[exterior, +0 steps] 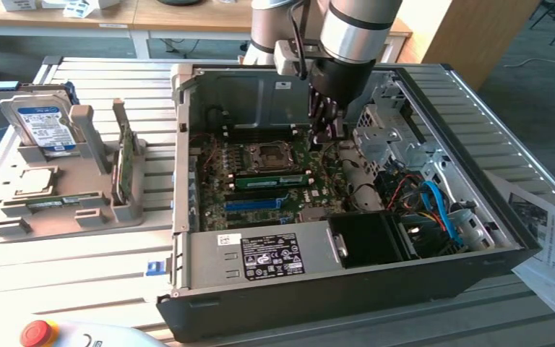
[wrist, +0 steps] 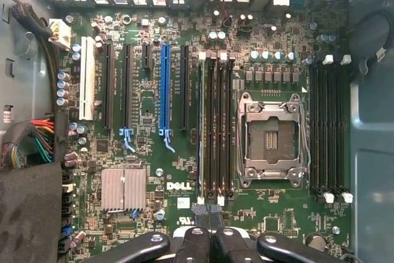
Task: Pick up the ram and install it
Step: 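Press down the ram until it locks into place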
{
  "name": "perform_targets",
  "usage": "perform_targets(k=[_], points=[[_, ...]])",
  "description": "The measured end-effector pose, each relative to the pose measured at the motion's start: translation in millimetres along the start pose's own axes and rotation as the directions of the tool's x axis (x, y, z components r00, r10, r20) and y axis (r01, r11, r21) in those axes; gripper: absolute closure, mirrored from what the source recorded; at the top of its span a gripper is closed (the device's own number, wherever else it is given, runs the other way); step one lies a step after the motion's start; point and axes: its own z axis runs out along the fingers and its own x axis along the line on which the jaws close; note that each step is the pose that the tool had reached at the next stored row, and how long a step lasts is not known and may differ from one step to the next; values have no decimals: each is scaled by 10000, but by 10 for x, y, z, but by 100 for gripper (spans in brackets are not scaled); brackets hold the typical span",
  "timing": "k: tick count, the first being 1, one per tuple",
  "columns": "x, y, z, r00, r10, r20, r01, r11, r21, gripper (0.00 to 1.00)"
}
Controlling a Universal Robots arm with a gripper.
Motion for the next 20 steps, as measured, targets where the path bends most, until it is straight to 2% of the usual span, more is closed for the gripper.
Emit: perform_targets(k=[14,20], points=[[49,-1,0,10000,0,4,0,10000,1,90],[53,-4,83,10000,0,3,0,10000,8,90]])
